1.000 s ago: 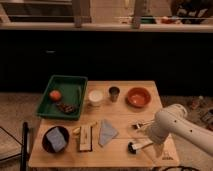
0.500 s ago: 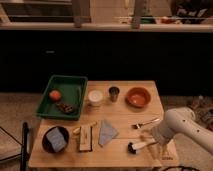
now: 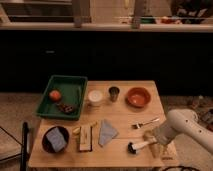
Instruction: Wipe red bowl with brush
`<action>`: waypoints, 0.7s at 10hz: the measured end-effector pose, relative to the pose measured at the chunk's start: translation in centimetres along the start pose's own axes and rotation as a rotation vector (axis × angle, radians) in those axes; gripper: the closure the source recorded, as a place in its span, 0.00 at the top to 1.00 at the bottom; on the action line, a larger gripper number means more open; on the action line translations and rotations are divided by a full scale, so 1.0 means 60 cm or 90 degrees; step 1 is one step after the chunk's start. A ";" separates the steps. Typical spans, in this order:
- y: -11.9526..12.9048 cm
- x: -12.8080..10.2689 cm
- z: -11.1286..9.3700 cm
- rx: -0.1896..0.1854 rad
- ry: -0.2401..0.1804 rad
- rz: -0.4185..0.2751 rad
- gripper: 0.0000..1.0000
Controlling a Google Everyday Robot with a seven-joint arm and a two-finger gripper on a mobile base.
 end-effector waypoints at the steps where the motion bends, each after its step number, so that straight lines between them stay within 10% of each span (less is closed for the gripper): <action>1: -0.001 0.002 0.001 0.003 0.000 0.003 0.46; 7: 0.006 0.004 -0.011 0.024 -0.009 -0.004 0.00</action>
